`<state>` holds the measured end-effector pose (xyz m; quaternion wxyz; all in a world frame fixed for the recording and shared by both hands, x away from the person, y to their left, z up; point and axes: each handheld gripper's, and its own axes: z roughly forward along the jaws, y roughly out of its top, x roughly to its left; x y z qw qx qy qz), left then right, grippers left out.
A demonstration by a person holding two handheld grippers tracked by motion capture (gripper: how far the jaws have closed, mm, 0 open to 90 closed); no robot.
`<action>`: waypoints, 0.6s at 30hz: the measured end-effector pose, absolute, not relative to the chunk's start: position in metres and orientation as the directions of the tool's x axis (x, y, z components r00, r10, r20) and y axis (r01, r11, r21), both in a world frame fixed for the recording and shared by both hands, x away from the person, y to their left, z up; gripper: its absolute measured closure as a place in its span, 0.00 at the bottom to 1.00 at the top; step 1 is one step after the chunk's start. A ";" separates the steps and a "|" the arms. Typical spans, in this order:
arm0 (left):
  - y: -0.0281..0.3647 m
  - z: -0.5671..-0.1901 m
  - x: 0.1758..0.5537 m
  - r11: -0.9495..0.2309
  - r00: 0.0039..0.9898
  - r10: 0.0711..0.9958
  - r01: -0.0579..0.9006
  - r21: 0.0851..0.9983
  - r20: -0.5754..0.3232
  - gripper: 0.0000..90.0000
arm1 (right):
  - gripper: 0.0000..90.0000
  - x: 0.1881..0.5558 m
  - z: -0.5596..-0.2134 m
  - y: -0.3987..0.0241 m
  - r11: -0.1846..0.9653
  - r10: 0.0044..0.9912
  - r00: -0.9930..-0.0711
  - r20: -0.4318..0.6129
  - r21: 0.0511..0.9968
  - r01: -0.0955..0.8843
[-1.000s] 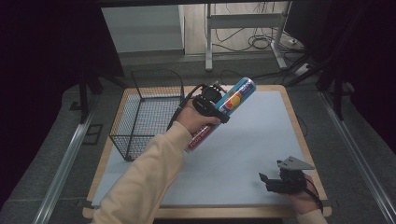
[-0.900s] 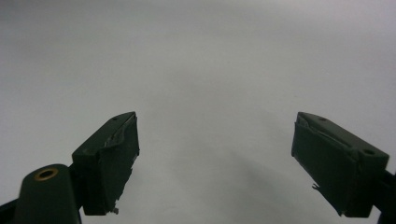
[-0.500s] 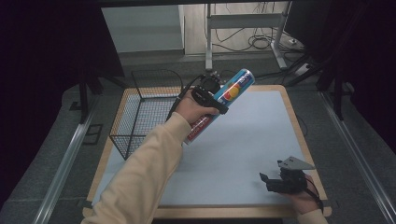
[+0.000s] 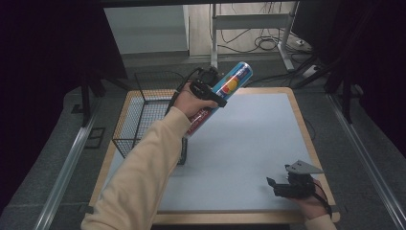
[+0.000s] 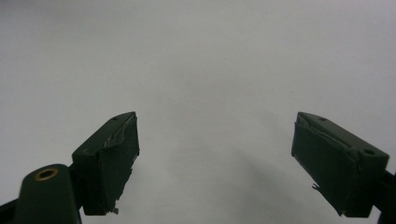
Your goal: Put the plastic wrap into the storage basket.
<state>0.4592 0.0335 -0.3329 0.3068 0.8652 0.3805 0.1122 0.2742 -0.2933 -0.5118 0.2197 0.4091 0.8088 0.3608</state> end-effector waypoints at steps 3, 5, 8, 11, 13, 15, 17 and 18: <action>0.038 -0.331 0.463 -0.520 0.680 0.733 0.593 0.615 -0.036 0.35 | 0.17 0.274 -0.512 -0.293 0.406 0.820 -0.569 -0.061 0.763 0.503; 0.041 -0.331 0.465 -0.515 0.675 0.737 0.594 0.618 -0.034 0.35 | 0.17 0.274 -0.512 -0.294 0.406 0.821 -0.568 -0.061 0.762 0.505; 0.046 -0.331 0.466 -0.508 0.668 0.743 0.599 0.619 -0.035 0.35 | 0.17 0.274 -0.512 -0.294 0.404 0.822 -0.567 -0.061 0.763 0.505; 0.051 -0.331 0.468 -0.503 0.662 0.748 0.601 0.621 -0.035 0.35 | 0.17 0.274 -0.512 -0.294 0.405 0.822 -0.566 -0.061 0.762 0.505; 0.058 -0.331 0.470 -0.489 0.650 0.759 0.608 0.625 -0.038 0.35 | 0.17 0.274 -0.512 -0.294 0.405 0.822 -0.566 -0.061 0.762 0.506; 0.063 -0.331 0.471 -0.483 0.644 0.764 0.610 0.628 -0.038 0.35 | 0.17 0.274 -0.512 -0.294 0.403 0.823 -0.565 -0.061 0.763 0.505; 0.066 -0.331 0.472 -0.479 0.640 0.768 0.612 0.630 -0.037 0.35 | 0.17 0.274 -0.512 -0.294 0.403 0.823 -0.565 -0.061 0.763 0.505; 0.070 -0.331 0.474 -0.476 0.634 0.773 0.618 0.626 -0.038 0.35 | 0.17 0.274 -0.512 -0.294 0.403 0.823 -0.564 -0.061 0.763 0.506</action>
